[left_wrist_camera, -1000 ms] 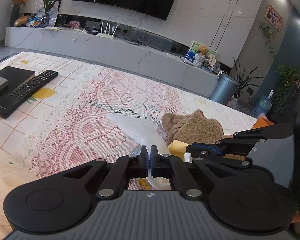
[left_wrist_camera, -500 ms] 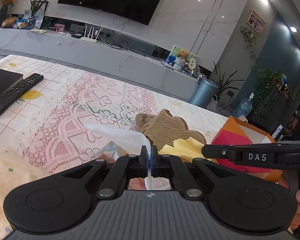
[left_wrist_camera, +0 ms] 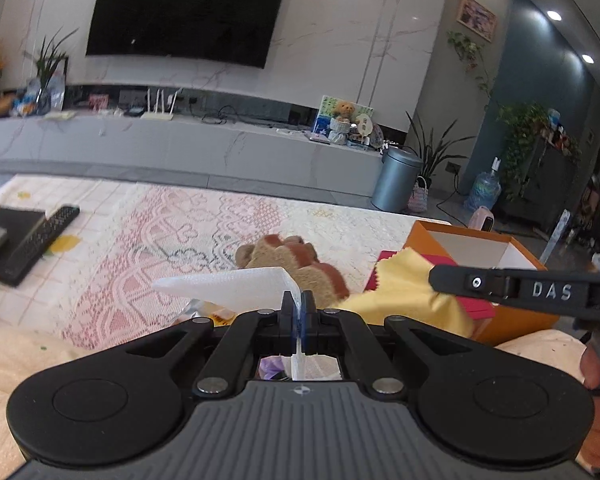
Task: Organize soft objects
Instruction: 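Carry tissue and yellow cloth into the box and open both grippers, then move both tools back toward the pile on the bed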
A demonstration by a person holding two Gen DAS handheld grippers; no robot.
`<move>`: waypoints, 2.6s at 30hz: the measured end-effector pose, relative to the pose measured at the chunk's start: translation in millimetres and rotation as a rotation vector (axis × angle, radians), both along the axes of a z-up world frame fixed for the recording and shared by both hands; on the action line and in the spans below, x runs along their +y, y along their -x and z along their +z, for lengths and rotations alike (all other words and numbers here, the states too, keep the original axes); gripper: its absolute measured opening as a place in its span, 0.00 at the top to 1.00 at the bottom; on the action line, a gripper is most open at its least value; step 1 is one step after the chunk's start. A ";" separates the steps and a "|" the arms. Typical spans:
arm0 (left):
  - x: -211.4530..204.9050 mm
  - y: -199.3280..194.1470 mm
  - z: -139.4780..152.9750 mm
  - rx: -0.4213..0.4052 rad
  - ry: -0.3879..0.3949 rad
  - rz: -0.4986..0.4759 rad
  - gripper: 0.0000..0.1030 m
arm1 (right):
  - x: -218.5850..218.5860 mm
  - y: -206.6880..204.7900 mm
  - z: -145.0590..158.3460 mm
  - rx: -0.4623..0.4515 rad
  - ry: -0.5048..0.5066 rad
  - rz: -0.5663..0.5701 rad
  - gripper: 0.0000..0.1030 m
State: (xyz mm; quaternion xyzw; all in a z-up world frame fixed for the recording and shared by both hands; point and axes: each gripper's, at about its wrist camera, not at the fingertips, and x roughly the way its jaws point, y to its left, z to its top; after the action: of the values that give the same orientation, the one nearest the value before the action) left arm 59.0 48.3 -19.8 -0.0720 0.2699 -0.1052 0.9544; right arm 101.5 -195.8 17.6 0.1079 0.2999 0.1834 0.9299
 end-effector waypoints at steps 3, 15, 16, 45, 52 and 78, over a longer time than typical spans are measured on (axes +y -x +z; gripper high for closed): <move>-15.1 4.3 10.5 -0.029 -0.015 -0.029 0.99 | -20.9 10.3 9.6 -0.040 -0.022 -0.038 1.00; -95.3 -12.0 46.2 -0.124 -0.079 -0.206 0.99 | -117.7 20.6 38.7 -0.140 -0.090 -0.193 1.00; -103.5 -15.9 49.1 -0.130 -0.082 -0.224 0.99 | -126.4 18.5 40.9 -0.145 -0.093 -0.207 1.00; -247.9 -153.1 -15.0 0.001 -0.295 -0.492 0.98 | -220.1 -134.5 -27.1 0.042 0.038 -0.318 1.00; -240.3 -162.8 -32.6 0.042 -0.304 -0.505 0.98 | -214.9 -160.2 -56.1 0.134 0.074 -0.313 1.00; -201.2 -122.2 10.0 -0.023 -0.191 -0.506 0.40 | -200.4 -127.0 -37.3 0.190 0.107 -0.385 0.43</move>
State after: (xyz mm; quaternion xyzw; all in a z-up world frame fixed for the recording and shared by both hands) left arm 181.2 -152.9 -9.8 0.0894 0.2769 -0.3150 0.9034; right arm 228.4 -396.2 -19.7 0.1304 0.3696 -0.0248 0.9197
